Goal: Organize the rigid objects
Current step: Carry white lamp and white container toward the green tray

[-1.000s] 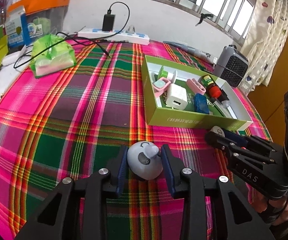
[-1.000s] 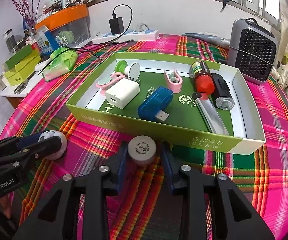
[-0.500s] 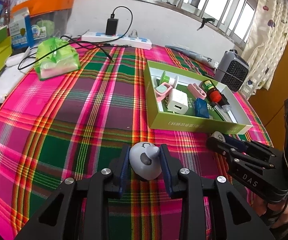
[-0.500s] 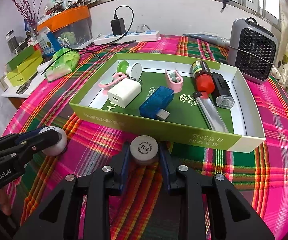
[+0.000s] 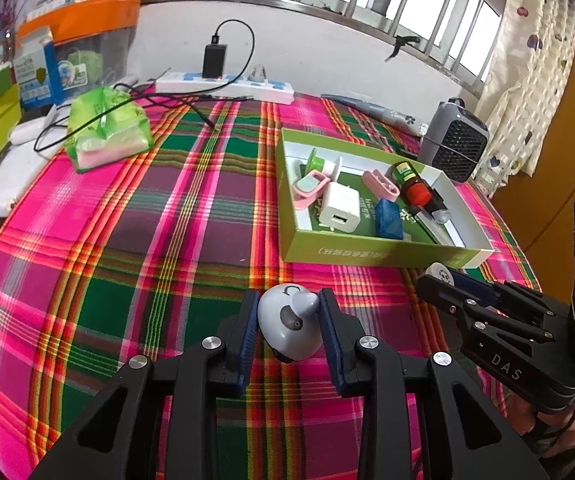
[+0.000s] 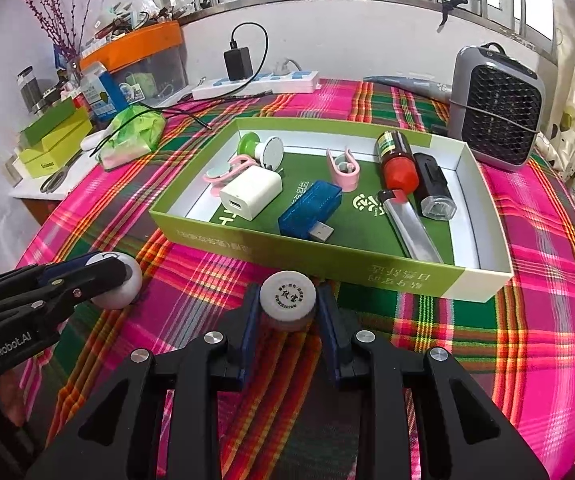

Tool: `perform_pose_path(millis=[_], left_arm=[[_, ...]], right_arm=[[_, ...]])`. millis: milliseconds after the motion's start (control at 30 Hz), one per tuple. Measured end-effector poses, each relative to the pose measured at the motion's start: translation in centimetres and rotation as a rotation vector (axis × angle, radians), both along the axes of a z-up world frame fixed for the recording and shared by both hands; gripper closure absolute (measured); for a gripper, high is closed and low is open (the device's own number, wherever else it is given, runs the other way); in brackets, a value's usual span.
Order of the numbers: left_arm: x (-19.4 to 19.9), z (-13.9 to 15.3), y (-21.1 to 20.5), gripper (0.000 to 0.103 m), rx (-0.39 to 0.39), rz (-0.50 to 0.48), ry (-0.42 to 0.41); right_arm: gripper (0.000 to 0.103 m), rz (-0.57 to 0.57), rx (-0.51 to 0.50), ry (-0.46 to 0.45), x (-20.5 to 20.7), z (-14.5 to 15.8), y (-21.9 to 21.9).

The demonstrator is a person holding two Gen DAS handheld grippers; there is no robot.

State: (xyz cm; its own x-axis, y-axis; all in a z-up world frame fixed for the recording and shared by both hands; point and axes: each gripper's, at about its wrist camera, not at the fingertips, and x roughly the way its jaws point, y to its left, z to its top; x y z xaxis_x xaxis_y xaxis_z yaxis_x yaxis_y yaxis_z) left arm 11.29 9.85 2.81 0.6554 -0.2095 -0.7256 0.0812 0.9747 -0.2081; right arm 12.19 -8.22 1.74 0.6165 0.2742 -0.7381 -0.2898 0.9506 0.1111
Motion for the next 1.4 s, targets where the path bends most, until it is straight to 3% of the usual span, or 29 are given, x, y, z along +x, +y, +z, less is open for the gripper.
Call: perform_pose_path(millis=[633,1400], left_arm=[[2.1,3.2,-2.9,0.074,0.004,-0.051,-0.049],[6.2,3.2,-5.8,0.074,0.012,-0.097,-0.034]], right_arm=[[0.074,-0.048,0.029,-0.054,-0.2,3.0,-3.4],[0.074,-0.090,0.022,-0.053,3.5,3.3,-6.8]])
